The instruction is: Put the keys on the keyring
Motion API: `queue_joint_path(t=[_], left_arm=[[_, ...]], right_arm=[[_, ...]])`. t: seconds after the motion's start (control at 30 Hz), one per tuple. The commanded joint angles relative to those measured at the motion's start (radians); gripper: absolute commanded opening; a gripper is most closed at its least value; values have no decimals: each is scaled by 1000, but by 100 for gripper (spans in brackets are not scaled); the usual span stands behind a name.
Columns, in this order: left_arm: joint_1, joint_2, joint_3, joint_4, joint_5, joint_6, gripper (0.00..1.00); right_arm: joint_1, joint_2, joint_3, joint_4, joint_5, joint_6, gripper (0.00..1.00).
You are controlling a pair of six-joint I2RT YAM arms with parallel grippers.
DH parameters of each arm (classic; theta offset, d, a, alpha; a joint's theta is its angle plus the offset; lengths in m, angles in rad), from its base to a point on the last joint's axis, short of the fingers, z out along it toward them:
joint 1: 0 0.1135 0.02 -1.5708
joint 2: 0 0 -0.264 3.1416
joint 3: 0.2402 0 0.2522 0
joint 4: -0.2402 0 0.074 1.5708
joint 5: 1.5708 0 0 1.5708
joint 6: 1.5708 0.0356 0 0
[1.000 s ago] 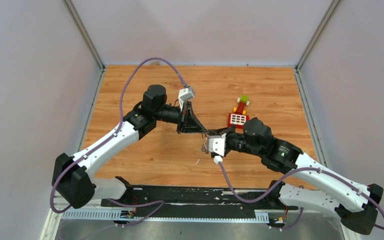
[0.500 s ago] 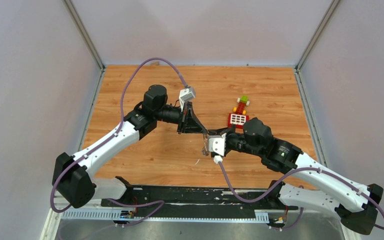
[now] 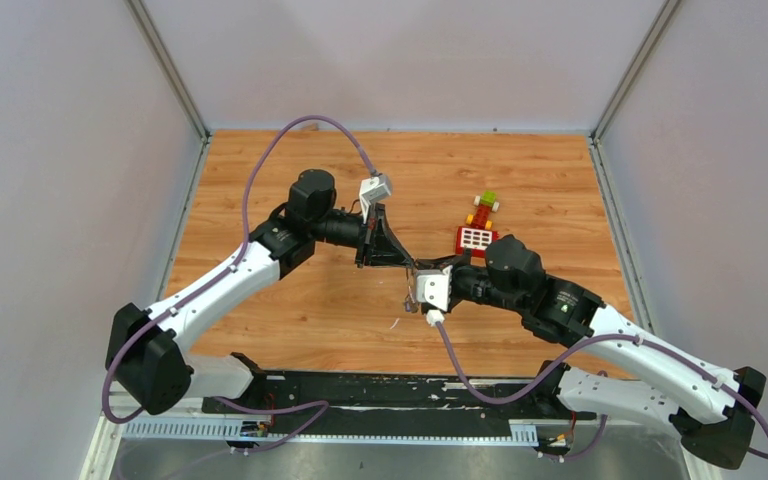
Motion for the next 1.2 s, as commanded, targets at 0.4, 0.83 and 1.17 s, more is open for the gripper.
queue_joint_path(t=[0.4,0.83,1.17], left_arm=[[-14,28,30,-29,-39,32,0],[-26,38,48,-64,-52,55,0],[-24,-27,17,-77,-14,105,0]], right_arm=[[24,7,43,40,-8,21,0],[31,26,51,40,6,32,0],[29,1,0,20,89,-19,0]])
